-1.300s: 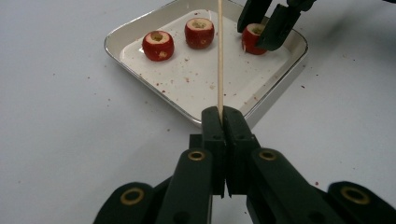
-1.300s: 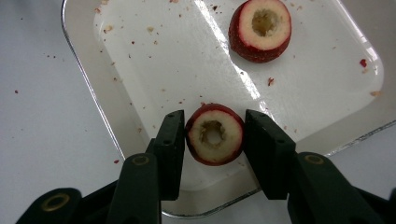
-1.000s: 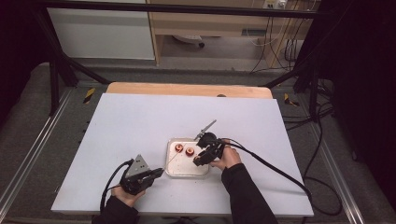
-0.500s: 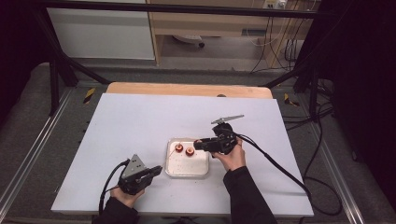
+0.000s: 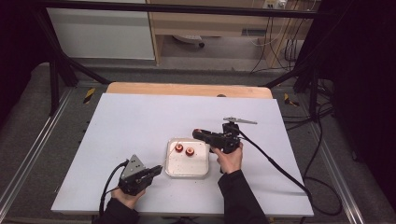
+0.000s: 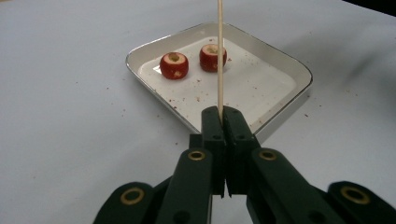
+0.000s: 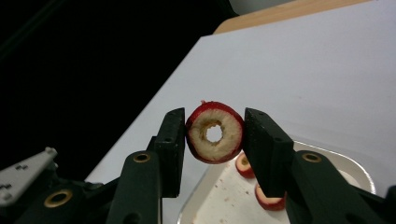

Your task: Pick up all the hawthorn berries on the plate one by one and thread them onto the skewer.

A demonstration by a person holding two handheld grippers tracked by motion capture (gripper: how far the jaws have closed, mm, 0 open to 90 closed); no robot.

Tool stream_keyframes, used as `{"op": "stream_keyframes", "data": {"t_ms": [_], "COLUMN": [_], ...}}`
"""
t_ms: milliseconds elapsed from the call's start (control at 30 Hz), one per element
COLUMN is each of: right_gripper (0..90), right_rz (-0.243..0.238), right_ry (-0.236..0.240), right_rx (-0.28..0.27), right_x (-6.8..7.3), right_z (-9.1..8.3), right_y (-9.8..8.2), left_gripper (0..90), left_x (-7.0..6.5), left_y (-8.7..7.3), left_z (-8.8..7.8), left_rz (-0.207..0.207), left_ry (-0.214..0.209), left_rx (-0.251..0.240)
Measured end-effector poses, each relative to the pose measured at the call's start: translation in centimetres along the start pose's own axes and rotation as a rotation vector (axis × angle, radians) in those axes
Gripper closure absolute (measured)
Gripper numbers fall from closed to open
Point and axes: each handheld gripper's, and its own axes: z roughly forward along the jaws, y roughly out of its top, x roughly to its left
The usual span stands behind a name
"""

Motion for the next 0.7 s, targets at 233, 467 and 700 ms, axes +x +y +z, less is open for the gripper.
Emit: {"op": "stream_keyframes", "data": {"t_ms": [233,467,700], "right_gripper": [60.5,60.6,60.7], "right_rz": [0.068,0.081,0.097], "right_ry": [0.057,0.067,0.083], "right_rx": [-0.089,-0.163,-0.247], "right_x": [0.5,0.8,1.0], "right_z": [0.1,-0.1,0.1], "right_y": [0.0,-0.1,-0.2], "left_gripper": [88.4,88.4,88.4], "left_x": [-0.7,-1.9,-2.9], "left_y": [0.1,0.5,1.0], "left_z": [0.0,0.5,1.6], "left_rz": [0.004,-0.036,-0.091], "left_ry": [-0.001,-0.010,-0.016], "left_rx": [-0.036,-0.096,-0.102]}}
